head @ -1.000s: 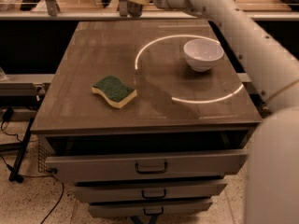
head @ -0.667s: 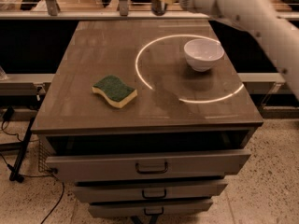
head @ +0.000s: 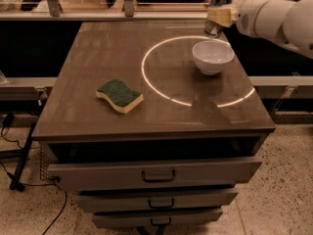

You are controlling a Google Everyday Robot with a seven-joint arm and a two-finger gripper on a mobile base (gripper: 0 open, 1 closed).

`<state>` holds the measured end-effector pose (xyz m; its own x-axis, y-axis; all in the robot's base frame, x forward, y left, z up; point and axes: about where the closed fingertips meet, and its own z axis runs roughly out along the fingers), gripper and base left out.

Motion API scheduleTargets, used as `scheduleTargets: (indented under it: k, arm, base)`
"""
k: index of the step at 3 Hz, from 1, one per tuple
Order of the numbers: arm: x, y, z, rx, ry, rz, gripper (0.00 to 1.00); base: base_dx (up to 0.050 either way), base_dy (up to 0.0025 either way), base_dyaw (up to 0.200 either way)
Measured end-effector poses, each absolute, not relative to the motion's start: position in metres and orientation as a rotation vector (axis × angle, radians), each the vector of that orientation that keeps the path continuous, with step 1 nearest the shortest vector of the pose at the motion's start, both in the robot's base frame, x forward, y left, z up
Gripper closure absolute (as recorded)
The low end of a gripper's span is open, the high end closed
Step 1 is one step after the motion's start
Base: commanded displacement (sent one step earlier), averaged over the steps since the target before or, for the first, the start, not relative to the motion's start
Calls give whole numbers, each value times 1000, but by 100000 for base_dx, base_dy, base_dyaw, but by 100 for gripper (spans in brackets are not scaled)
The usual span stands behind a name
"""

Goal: Place redbull can into white bowl

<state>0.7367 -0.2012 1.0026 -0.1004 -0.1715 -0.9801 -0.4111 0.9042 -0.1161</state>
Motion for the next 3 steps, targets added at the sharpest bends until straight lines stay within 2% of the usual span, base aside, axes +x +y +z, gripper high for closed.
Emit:
scheduleTargets:
  k: [1,2,3]
  arm:
    - [721,-225,969,-456,1777,195,96]
    - [720,-225,951,-479,1823,211,84]
    - [728,-212,937,-514,1851,252,67]
  base:
    - [0,0,0]
    - [0,0,0]
    - [0,0,0]
